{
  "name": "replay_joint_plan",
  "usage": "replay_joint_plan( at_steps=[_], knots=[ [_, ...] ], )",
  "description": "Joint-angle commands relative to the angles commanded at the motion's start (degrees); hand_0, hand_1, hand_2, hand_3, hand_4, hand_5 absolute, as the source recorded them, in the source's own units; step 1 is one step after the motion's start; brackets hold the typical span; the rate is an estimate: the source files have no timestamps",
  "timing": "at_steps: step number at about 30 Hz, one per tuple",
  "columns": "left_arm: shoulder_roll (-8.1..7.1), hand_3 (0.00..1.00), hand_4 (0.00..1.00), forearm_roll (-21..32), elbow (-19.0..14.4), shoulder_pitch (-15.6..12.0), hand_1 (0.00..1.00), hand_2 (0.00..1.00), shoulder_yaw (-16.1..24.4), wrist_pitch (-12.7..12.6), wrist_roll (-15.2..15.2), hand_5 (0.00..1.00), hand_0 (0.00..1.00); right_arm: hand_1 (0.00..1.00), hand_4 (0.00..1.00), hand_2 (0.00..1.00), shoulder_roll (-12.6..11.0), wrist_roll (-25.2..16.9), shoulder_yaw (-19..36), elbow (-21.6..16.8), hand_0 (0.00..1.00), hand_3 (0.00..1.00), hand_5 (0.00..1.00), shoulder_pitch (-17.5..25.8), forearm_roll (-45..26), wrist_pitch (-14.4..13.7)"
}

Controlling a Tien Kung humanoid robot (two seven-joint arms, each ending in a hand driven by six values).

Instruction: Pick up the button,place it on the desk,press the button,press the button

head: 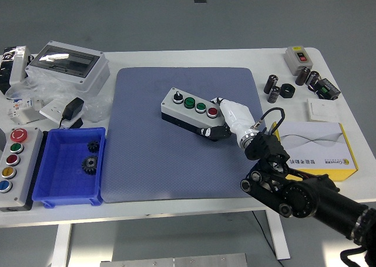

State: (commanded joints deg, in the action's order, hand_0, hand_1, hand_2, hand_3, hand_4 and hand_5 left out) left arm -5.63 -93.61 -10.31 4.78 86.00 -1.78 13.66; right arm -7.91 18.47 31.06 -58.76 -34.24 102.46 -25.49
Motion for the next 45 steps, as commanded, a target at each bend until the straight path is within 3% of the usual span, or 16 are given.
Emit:
replay_joint_plan(
  at_steps=[1, 2, 7, 13, 14, 17, 23, 26, 27, 32, 33, 38, 39, 43, 44, 45],
  knots=[
    [0.01, 0.589, 0.614, 0.06, 0.00, 0.00, 0.530, 0.527, -0.05, 0.00, -0.03, 0.172, 0.626, 0.359, 0.527, 0.412, -0.18, -0.20, 0.19, -0.41, 0.177, 0.557, 0.087, 0.08, 0.07, -0.01],
    [0.01, 0.589, 0.614, 0.12, 0.00, 0.00, 0.530, 0.527, -0.10, 0.01, -0.06, 0.171, 0.626, 0.326, 0.485, 0.329, -0.37, -0.52, 0.38, -0.81, 0.144, 0.418, 0.078, 0.17, 0.08, 0.02],
    [0.10, 0.589, 0.614, 0.36, 0.00, -0.13, 0.530, 0.527, -0.10, -0.05, -0.20, 0.171, 0.626, 0.326, 0.485, 0.329, -4.64, -5.49, 3.43, -7.27, 0.144, 0.418, 0.078, 1.81, -3.61, 3.36],
    [0.16, 0.590, 0.616, 0.04, 0.00, -0.36, 0.531, 0.527, 0.38, -0.15, -0.20, 0.173, 0.626, 0.316, 0.459, 0.310, -11.60, -13.11, 6.11, -16.98, 0.121, 0.406, 0.054, 3.57, -10.12, 11.12],
    [0.17, 0.590, 0.616, -0.07, 0.00, -0.37, 0.530, 0.528, 0.47, -0.16, -0.20, 0.174, 0.626, 0.313, 0.473, 0.318, -12.65, -14.31, 5.92, -18.52, 0.124, 0.424, 0.010, 3.74, -9.96, 12.39],
    [0.19, 0.590, 0.616, -0.39, 0.00, -0.33, 0.530, 0.528, 0.69, -0.16, -0.23, 0.174, 0.626, 0.313, 0.473, 0.318, -14.12, -16.67, 4.25, -21.86, 0.124, 0.424, 0.010, 4.20, -7.25, 12.71],
    [0.32, 0.590, 0.615, -0.97, 0.00, -0.25, 0.531, 0.529, 1.12, -0.18, -0.17, 0.175, 0.626, 0.323, 0.462, 0.321, -13.55, -18.79, 0.31, -18.27, 0.134, 0.426, 0.002, 5.24, 0.45, 9.50],
    [0.26, 0.590, 0.615, -1.19, 0.00, -0.23, 0.531, 0.529, 1.33, -0.21, -0.13, 0.175, 0.626, 0.323, 0.462, 0.321, -13.00, -19.10, -1.20, -16.50, 0.134, 0.426, 0.002, 5.06, 2.04, 9.13],
    [0.25, 0.590, 0.615, -1.23, 0.00, -0.20, 0.532, 0.529, 1.36, -0.21, -0.14, 0.177, 0.626, 0.380, 0.519, 0.342, -12.77, -19.14, -1.56, -15.93, 0.220, 0.460, 0.002, 5.00, 2.41, 9.00],
    [0.35, 0.590, 0.615, -1.14, 0.00, -0.08, 0.532, 0.529, 1.19, -0.16, -0.20, 0.177, 0.626, 0.380, 0.519, 0.342, -12.42, -18.98, -2.08, -14.79, 0.220, 0.460, 0.002, 5.04, 3.04, 8.96],
    [0.37, 0.591, 0.617, -1.12, 0.00, -0.08, 0.532, 0.529, 1.16, -0.15, -0.19, 0.179, 0.626, 0.480, 0.578, 0.411, -12.45, -18.87, -2.02, -14.74, 0.443, 0.466, 0.002, 5.08, 3.08, 9.06],
    [0.39, 0.591, 0.617, -1.06, 0.00, -0.20, 0.532, 0.529, 1.12, -0.12, -0.08, 0.179, 0.626, 0.480, 0.578, 0.411, -12.73, -17.97, -1.18, -14.93, 0.443, 0.466, 0.002, 5.51, 3.22, 10.27],
    [0.36, 0.590, 0.616, -0.96, 0.00, -0.20, 0.532, 0.529, 1.02, -0.11, -0.08, 0.182, 0.626, 0.516, 0.599, 0.460, -12.80, -17.75, -1.00, -15.01, 0.532, 0.476, 0.002, 5.63, 3.24, 10.47],
    [0.31, 0.590, 0.616, -0.55, 0.00, -0.17, 0.532, 0.529, 0.64, -0.07, -0.16, 0.182, 0.626, 0.516, 0.599, 0.460, -13.25, -16.76, -0.16, -15.40, 0.532, 0.476, 0.002, 6.23, 3.15, 11.36],
    [0.32, 0.591, 0.617, -0.59, 0.00, -0.17, 0.532, 0.529, 0.68, -0.06, -0.15, 0.185, 0.626, 0.584, 0.605, 0.559, -13.36, -16.57, 0.00, -15.47, 0.587, 0.563, 0.002, 6.32, 3.07, 11.59],
    [0.32, 0.591, 0.617, -0.63, 0.00, -0.17, 0.532, 0.529, 0.70, -0.06, -0.14, 0.185, 0.626, 0.584, 0.605, 0.559, -13.43, -16.43, 0.10, -15.50, 0.587, 0.563, 0.002, 6.37, 3.00, 11.78]
  ],
)
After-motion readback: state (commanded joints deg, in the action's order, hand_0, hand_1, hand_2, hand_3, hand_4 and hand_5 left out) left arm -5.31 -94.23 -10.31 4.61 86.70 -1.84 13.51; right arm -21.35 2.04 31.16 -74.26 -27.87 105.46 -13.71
